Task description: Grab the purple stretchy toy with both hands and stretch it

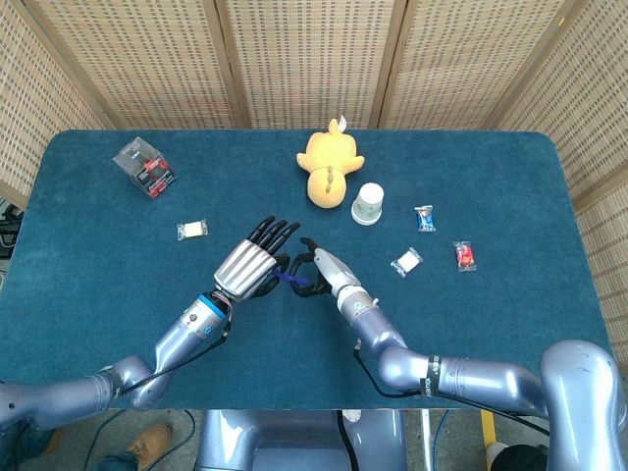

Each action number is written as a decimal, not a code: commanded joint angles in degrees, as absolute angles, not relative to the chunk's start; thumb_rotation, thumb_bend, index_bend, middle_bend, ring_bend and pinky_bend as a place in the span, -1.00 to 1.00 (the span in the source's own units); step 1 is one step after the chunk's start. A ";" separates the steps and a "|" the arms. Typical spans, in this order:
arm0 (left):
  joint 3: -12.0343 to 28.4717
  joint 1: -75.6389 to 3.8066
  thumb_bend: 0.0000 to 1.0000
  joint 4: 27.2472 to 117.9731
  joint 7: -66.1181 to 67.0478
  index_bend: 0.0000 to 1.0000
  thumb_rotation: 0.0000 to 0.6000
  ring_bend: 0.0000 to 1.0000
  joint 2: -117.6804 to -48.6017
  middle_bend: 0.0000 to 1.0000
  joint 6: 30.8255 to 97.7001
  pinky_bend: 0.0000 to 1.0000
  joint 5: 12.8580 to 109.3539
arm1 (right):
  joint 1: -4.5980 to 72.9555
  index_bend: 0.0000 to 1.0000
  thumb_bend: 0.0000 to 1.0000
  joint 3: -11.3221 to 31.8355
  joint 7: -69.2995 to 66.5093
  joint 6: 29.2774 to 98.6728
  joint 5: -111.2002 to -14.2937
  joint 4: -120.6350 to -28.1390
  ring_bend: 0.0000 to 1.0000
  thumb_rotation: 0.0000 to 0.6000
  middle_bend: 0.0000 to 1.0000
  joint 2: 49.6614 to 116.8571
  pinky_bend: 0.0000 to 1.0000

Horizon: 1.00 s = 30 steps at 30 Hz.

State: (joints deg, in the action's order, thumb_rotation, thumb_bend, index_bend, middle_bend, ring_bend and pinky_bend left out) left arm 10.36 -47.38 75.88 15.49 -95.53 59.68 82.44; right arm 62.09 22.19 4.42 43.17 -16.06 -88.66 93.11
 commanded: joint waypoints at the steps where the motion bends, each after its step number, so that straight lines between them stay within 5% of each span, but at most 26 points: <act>1: 10.35 -47.50 -0.22 75.76 15.62 0.10 1.00 -1.00 -95.63 -1.00 59.66 -1.00 82.31 | 62.05 0.20 0.20 22.07 4.24 43.05 -16.16 -88.62 -1.00 1.00 -0.94 93.07 -1.00; 30: 10.84 -48.04 -0.09 75.99 17.06 0.44 1.00 -1.00 -95.59 -1.00 59.98 -1.00 80.44 | 61.47 0.20 0.20 21.23 2.51 42.35 -16.93 -88.44 -1.00 1.00 -0.94 91.94 -1.00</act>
State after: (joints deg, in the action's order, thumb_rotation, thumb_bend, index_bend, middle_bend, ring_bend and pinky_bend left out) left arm 10.71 -48.01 75.79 16.96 -95.85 59.87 80.46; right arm 61.50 21.26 2.53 42.33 -16.94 -88.41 91.97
